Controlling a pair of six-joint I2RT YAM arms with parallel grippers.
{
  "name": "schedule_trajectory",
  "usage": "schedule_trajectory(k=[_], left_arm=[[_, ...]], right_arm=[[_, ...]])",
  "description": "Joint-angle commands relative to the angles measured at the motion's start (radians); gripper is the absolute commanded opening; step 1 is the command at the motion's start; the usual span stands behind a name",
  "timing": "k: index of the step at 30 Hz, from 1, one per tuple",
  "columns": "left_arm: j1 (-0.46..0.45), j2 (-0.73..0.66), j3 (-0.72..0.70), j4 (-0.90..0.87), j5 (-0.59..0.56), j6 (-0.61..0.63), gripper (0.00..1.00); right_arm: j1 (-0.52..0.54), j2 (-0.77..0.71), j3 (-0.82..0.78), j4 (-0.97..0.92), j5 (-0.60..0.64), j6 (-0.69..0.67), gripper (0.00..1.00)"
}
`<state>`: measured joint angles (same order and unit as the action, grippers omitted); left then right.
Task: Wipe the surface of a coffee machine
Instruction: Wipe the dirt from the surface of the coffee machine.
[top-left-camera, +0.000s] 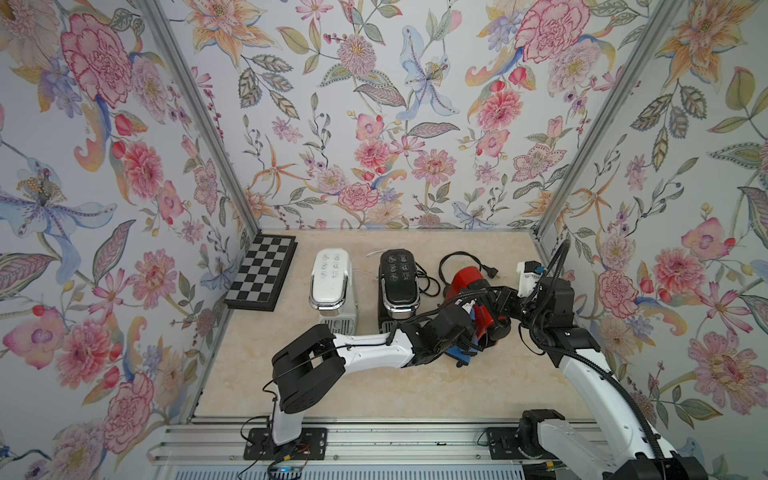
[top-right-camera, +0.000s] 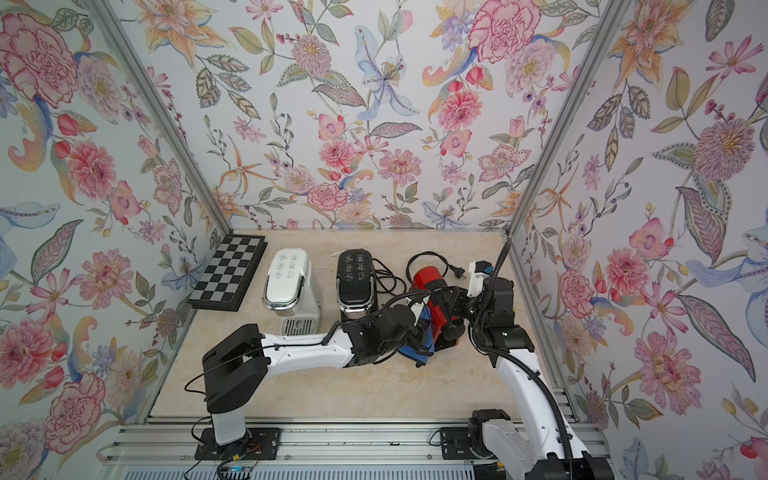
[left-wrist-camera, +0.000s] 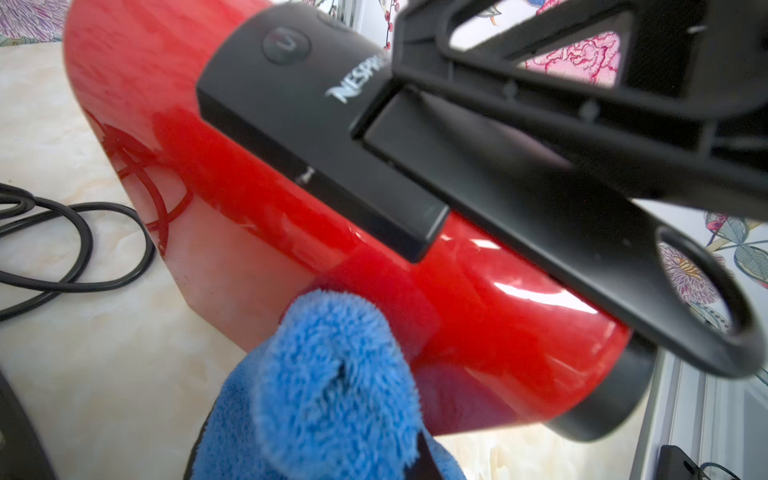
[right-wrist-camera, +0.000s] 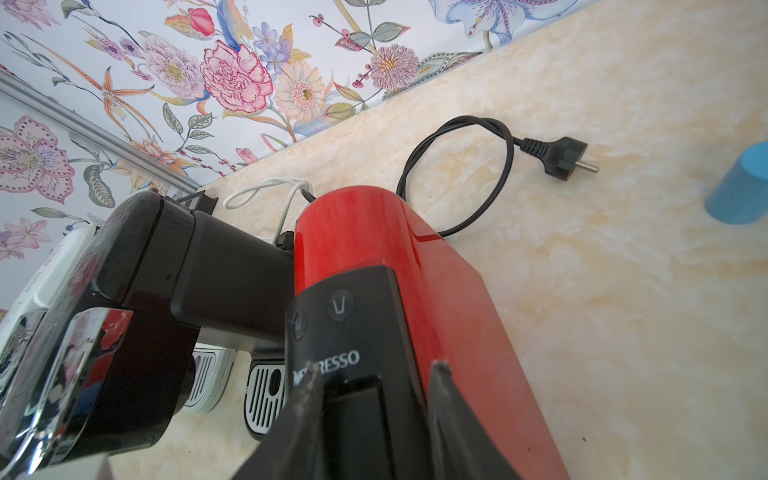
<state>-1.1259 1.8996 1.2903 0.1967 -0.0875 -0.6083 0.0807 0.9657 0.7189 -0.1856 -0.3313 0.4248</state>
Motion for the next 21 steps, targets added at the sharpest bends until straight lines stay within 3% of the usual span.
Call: schedule_trajectory(k=[1,7,14,21], left_arm=[[0.074,-0.013,0.076,0.189,0.016,0.033,0.00],[0.142,0.026,0.034,0.237,0.043,0.004,0.00],[0.114,0.046,-0.072,0.309,0.058,-0.063,0.00],[0.049,0.054,-0.082,0.301,0.044,-0.077,0.00]], right_arm=[[0.020,0.007,-0.006,-0.153,-0.060,0.014,0.43],[0.022,-0.002,-0.006,-0.154,-0.062,0.011,0.43],[0.023,-0.004,-0.012,-0.153,-0.061,-0.001,0.43],[0.024,-0.007,-0.013,-0.150,-0.060,-0.003,0.43]])
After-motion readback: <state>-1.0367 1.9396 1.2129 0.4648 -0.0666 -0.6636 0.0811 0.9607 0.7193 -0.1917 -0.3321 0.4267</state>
